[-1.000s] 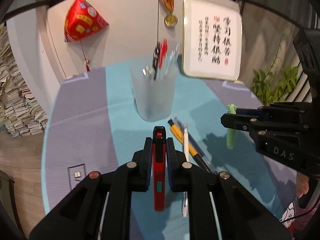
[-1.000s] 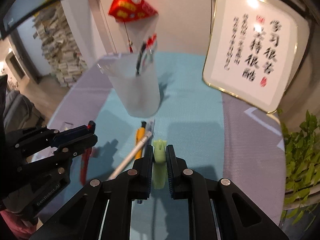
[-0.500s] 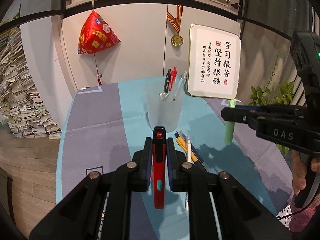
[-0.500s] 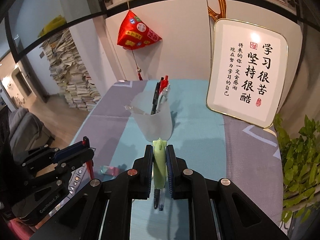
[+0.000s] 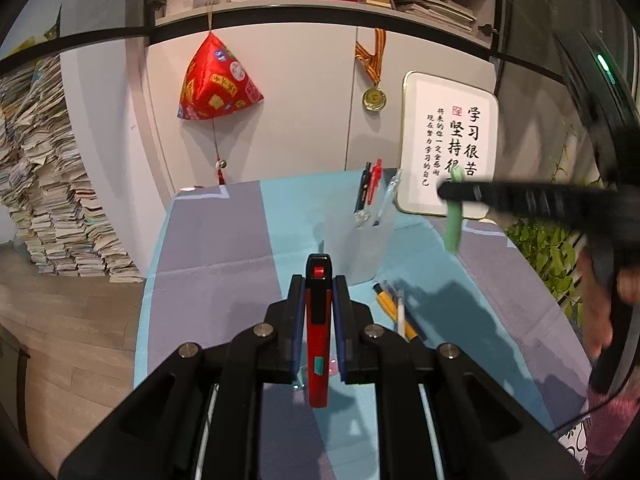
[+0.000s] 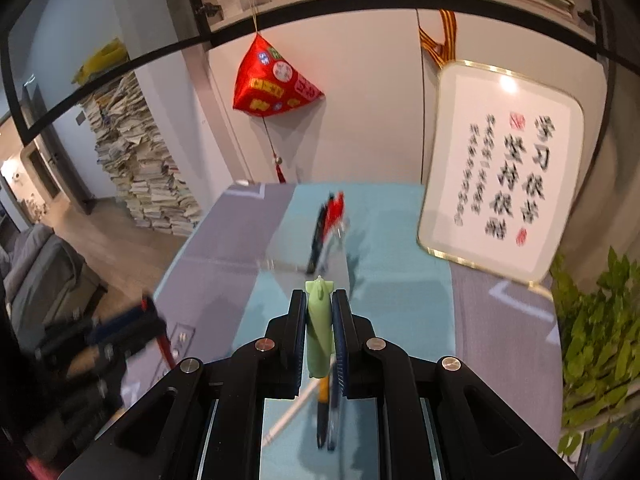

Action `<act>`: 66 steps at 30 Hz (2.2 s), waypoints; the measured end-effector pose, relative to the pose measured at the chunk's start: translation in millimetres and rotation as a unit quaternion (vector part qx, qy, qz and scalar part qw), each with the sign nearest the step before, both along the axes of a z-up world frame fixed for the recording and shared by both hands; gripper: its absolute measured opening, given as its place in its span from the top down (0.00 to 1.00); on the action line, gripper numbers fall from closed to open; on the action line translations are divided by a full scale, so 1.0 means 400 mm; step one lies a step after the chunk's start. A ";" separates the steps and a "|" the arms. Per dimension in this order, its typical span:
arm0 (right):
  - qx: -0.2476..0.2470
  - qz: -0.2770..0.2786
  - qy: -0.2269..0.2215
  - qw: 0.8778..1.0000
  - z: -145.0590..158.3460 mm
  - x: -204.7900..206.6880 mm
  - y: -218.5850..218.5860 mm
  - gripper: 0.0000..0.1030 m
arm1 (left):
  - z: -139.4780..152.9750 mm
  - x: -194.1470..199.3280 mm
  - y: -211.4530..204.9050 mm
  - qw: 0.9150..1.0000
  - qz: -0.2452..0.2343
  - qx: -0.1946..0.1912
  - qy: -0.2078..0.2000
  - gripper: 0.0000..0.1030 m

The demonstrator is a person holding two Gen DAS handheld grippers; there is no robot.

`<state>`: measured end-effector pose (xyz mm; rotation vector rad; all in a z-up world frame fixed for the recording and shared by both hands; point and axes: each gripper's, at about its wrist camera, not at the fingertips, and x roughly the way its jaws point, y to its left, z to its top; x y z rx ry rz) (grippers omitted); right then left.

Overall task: Organize stationery
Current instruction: 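Carry the red marker toward the cup with the left gripper while the right carries the green highlighter, then lower the green highlighter into the frosted cup and open the right gripper, then lower the red marker into the frosted cup and open the left gripper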

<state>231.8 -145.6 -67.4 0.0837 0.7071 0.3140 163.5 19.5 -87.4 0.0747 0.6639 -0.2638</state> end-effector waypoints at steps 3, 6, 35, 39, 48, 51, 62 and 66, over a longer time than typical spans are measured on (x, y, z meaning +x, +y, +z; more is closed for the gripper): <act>0.013 -0.004 -0.006 1.000 0.027 0.043 0.016 0.86 | -0.001 -0.002 0.013 1.000 0.005 0.004 0.000 0.89; 0.014 -0.009 -0.011 1.000 0.037 0.079 0.037 0.86 | 0.003 -0.008 0.028 1.000 0.008 0.002 -0.005 0.89; -0.003 -0.030 0.023 0.999 -0.108 0.176 0.076 0.86 | 0.023 -0.011 0.043 1.000 0.004 -0.004 -0.020 0.89; 0.003 -0.023 0.035 0.999 -0.115 0.165 0.071 0.86 | 0.023 -0.007 0.041 1.000 0.003 -0.006 -0.018 0.89; 0.025 -0.021 0.043 0.999 -0.105 0.121 0.022 0.86 | 0.026 0.001 0.026 1.000 0.001 -0.002 -0.021 0.89; 0.030 -0.017 0.046 0.998 -0.104 0.102 0.006 0.86 | 0.027 0.010 0.017 1.000 -0.001 -0.001 -0.020 0.89; 0.032 -0.019 0.054 0.998 -0.135 0.013 -0.052 0.86 | 0.138 0.089 -0.022 0.998 0.005 -0.007 -0.068 0.89; 0.032 -0.015 0.063 0.997 -0.158 -0.012 -0.062 0.86 | 0.181 0.125 -0.050 0.996 0.000 -0.016 -0.092 0.89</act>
